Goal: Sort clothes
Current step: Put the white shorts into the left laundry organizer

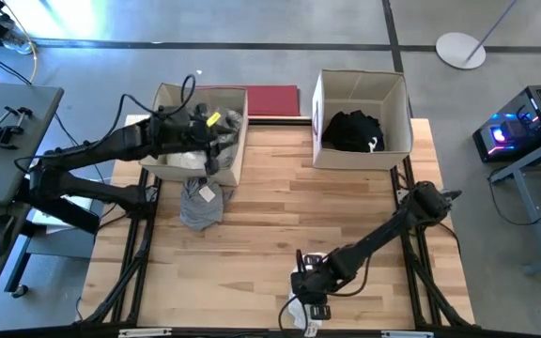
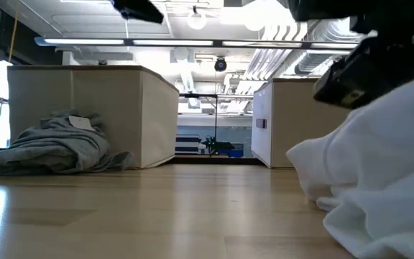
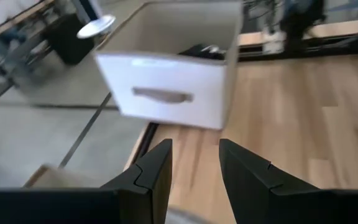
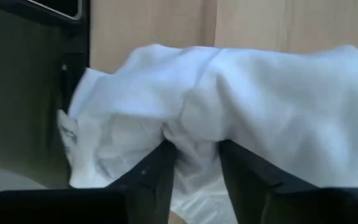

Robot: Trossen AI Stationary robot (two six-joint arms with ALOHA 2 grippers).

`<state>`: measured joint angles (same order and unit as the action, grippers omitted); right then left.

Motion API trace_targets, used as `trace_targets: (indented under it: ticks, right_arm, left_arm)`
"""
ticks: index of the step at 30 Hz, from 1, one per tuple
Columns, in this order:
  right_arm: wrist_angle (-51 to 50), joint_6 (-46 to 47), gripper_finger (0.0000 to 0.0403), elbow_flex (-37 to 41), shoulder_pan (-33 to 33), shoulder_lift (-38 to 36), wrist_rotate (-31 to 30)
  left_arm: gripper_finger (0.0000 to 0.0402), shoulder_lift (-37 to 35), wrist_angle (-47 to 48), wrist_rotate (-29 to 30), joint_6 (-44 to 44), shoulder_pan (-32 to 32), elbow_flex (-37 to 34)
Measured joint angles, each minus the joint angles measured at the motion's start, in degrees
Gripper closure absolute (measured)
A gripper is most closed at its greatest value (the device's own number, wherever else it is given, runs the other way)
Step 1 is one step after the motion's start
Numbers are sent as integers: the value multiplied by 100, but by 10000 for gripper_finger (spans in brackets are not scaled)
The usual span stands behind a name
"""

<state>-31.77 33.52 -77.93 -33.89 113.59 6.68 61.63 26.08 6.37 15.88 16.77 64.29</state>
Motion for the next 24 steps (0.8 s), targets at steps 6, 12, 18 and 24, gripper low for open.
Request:
trace_targets:
  ticks: [6, 12, 18, 24]
  right_arm:
    - [-295, -153, 371, -7, 53, 113, 4]
    - [-654, 120, 391, -3, 55, 2, 63]
    - [-818, 535, 399, 11, 52, -808, -395]
    - [-596, 171, 401, 7, 46, -1778, -1988]
  left_arm:
    - [279, 2, -80, 35, 33, -403, -2]
    - [279, 2, -49, 52, 32, -561, -1]
    - [279, 2, -30, 150, 33, -642, -2]
    - [279, -16, -238, 207, 281, -697, -219]
